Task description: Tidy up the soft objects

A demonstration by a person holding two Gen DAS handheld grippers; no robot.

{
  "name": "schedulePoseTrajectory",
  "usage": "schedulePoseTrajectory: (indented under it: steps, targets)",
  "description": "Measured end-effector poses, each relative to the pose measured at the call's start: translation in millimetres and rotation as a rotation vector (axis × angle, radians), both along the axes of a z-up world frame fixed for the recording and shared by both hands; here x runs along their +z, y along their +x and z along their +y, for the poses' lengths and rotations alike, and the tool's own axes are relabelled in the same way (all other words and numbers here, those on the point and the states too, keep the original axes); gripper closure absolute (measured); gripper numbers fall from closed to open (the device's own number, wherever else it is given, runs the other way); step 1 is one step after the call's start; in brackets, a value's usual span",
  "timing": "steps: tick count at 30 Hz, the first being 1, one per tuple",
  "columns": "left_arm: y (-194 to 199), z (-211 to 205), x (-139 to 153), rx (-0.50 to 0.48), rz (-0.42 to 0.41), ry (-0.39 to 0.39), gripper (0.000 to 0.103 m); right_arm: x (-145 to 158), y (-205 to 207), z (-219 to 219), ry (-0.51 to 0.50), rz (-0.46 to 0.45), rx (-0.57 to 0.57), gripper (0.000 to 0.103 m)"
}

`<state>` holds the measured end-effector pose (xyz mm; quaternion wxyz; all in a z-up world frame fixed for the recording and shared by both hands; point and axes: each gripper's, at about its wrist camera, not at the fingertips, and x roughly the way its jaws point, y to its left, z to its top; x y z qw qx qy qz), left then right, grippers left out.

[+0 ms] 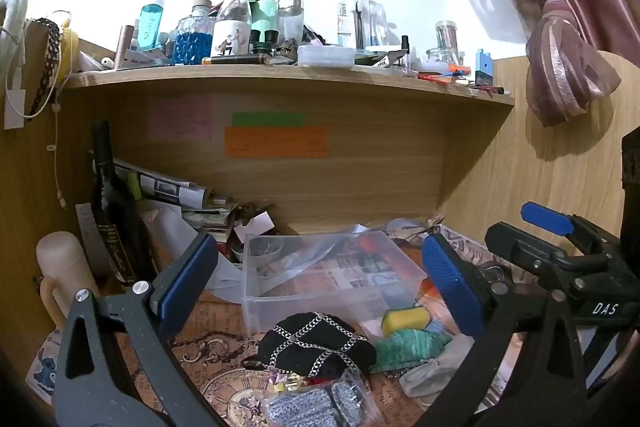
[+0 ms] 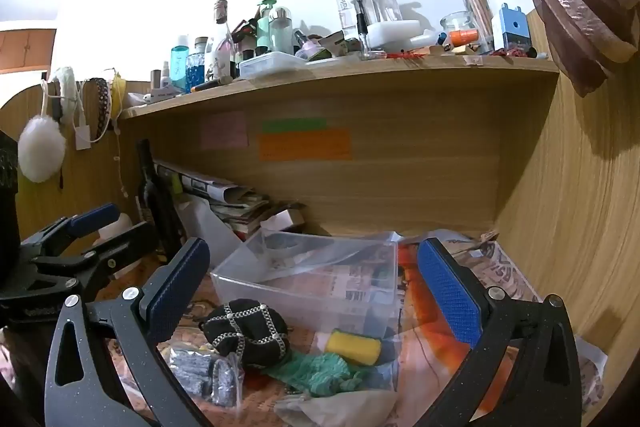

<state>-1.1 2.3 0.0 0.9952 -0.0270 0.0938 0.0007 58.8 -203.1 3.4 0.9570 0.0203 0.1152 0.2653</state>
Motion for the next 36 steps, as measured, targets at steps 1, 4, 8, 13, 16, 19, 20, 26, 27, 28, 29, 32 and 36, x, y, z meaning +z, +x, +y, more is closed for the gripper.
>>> schedulePoseTrajectory:
  steps: [1,4,8,13,16,19,20,26,27,28,29,32,36]
  targets:
    - [-0.3,1.0,0.0,0.003,0.0,0.002,0.0,-0.4,0.1,-0.7,0.0,0.002,0.0,0.0]
    - [-1.0,-1.9,4.4,-0.001,-0.007,0.017,0.0,-1.2,0.3,-2.2,-0.001,0.003,-0.002,0.0]
    - [0.5,-5.1,7.7,-0.009,0.004,0.013,0.0,-1.3,-0.5,-1.4,-0.006,0.001,-0.004,0.0]
    - [2.4,-5.7,2.6,-0.009,-0.003,0.017,0.0,-0.8,-1.3,-4.1,0.011,0.004,-0.002,0.0]
    - [2.3,-6.6,2.5,-0.01,-0.006,0.021,0.0,0.1,-1.3,-1.6,0.012,0.004,-0.002,0.0]
    - [2.5,-6.9,2.5,-0.013,-0.009,0.019,0.0,-0.9,-2.0,-2.8,0.017,0.003,-0.001,0.0]
    - [2.3,-7.0,2.4,-0.011,-0.009,0.019,0.0,-1.4,-3.3,-1.4,0.017,0.003,0.0,0.0]
    - [3.5,-6.5,2.5,-0.015,-0.006,0.018,0.0,-2.1,-1.9,-1.8,0.02,0.004,0.0,0.0]
    - [3.6,-6.7,2.5,-0.015,-0.006,0.019,0.0,-1.9,-2.1,-1.9,0.02,0.005,0.0,0.0]
    - [3.7,-6.7,2.4,-0.015,-0.006,0.019,0.0,-2.3,-1.6,-2.1,0.021,0.005,0.0,0.0]
    - [3.4,-6.8,2.2,-0.015,-0.007,0.017,0.0,-2.4,-1.2,-2.4,0.022,0.005,0.0,0.0]
    - [4.0,-7.6,2.3,-0.014,-0.007,0.019,0.0,-2.6,0.0,-3.6,0.023,0.006,0.001,0.0]
    - [5.7,-8.2,1.8,-0.017,-0.006,0.02,0.0,-2.1,-1.3,-1.9,0.021,0.005,0.003,0.0]
